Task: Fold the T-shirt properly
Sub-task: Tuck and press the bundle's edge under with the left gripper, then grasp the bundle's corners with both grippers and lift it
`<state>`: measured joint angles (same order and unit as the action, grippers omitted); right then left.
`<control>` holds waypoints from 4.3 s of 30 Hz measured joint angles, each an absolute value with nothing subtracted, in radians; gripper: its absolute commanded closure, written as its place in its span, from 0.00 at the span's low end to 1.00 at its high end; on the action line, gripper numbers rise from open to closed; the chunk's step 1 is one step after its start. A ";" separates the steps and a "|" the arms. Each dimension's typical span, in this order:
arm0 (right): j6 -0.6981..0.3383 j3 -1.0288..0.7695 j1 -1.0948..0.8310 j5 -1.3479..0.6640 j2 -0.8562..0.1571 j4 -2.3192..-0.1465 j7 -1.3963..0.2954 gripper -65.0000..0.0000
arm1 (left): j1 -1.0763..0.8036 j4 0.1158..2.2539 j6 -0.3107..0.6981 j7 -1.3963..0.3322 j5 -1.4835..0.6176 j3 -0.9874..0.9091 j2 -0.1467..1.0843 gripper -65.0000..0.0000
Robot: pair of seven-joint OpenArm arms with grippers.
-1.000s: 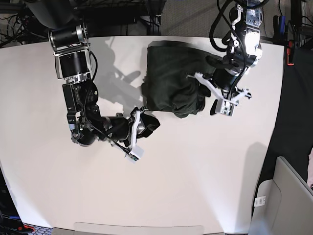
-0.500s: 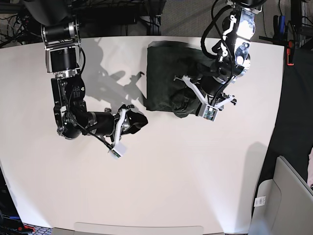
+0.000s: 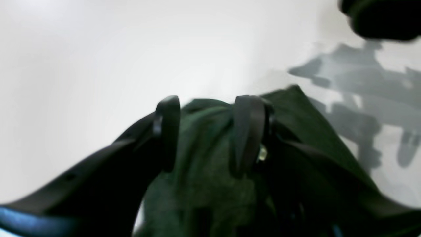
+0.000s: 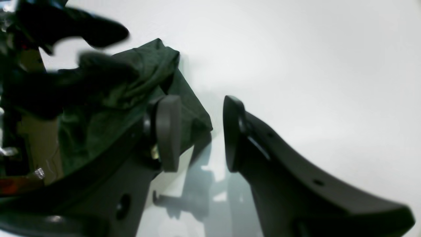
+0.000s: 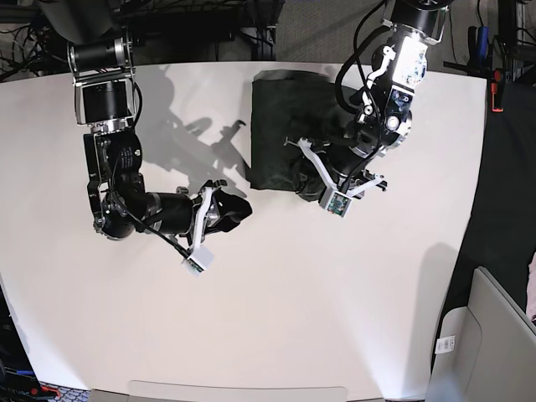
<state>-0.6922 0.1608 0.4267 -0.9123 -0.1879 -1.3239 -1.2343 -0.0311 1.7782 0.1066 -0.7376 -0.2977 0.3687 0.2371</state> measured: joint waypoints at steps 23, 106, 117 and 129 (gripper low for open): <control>-0.692 0.090 0.413 -0.913 -0.190 -1.324 -1.256 0.70 | -0.032 1.784 0.142 -0.741 -0.298 0.244 0.235 0.93; -0.691 0.129 0.471 -0.772 -0.044 -1.363 -1.259 0.70 | -0.272 2.005 0.003 -0.916 -0.295 -0.034 0.224 0.71; -0.692 0.208 0.524 -0.426 0.106 -1.281 -1.255 0.72 | -0.464 2.046 0.007 -0.916 -0.299 -0.031 0.195 0.86; -0.698 0.408 0.482 -0.218 0.117 -1.279 -1.245 0.84 | -0.523 2.034 0.002 -0.909 -0.298 -0.008 0.179 0.94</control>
<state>-0.6979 0.4084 0.4816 -0.2180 0.1173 -1.2793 -1.2453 -0.5232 2.0338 0.0025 -0.9089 -0.2977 -0.0078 0.1795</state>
